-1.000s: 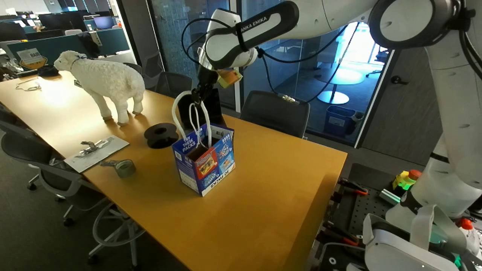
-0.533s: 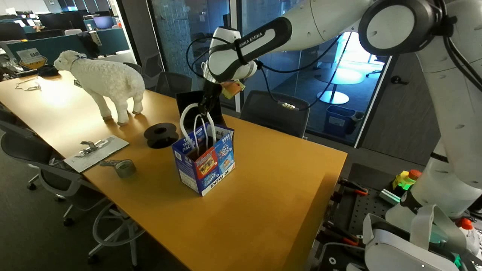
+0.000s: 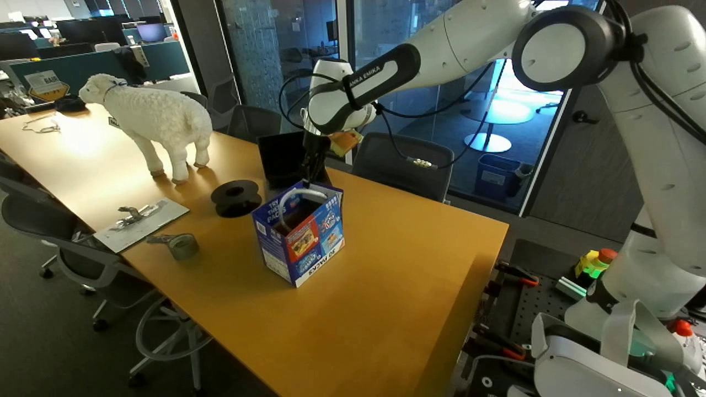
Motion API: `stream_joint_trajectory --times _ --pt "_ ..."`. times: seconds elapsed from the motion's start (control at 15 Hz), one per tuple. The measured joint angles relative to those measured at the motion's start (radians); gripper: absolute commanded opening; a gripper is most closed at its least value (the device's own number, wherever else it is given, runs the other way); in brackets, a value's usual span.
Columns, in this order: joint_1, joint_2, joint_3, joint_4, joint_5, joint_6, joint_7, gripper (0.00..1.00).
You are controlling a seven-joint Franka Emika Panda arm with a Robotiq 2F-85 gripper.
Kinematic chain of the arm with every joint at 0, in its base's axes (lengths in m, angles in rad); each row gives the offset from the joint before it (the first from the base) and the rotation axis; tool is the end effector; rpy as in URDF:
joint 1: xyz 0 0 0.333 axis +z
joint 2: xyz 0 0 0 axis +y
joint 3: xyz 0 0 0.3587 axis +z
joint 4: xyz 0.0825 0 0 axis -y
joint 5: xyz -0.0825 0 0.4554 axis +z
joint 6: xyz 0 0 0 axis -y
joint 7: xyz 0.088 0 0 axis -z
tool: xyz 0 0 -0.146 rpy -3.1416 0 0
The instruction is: Pick up the ropes from the table and put them in the box
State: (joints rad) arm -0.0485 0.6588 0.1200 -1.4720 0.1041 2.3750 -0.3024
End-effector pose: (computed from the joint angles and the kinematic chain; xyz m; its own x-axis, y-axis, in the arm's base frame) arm 0.8342 0.0469 0.2773 0.9293 0.2488 0.2729 0.2805 -0.9562 -0.0834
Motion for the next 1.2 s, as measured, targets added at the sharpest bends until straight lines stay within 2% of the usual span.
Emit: stream_joint_trajectory --times 0.27,0.47,0.67,0.93,1.2 --pt "0.003 -0.008 -0.021 0.000 -0.045 -0.035 0.008 0.99" --pt "0.010 -0.042 -0.046 -0.009 -0.101 -0.107 0.019 1.00" --pt "0.012 -0.133 -0.068 -0.058 -0.149 -0.222 0.019 1.00" --pt "0.010 -0.330 -0.098 -0.198 -0.194 -0.363 0.019 1.00" --pt "0.009 -0.540 -0.121 -0.389 -0.222 -0.434 0.024 1.00"
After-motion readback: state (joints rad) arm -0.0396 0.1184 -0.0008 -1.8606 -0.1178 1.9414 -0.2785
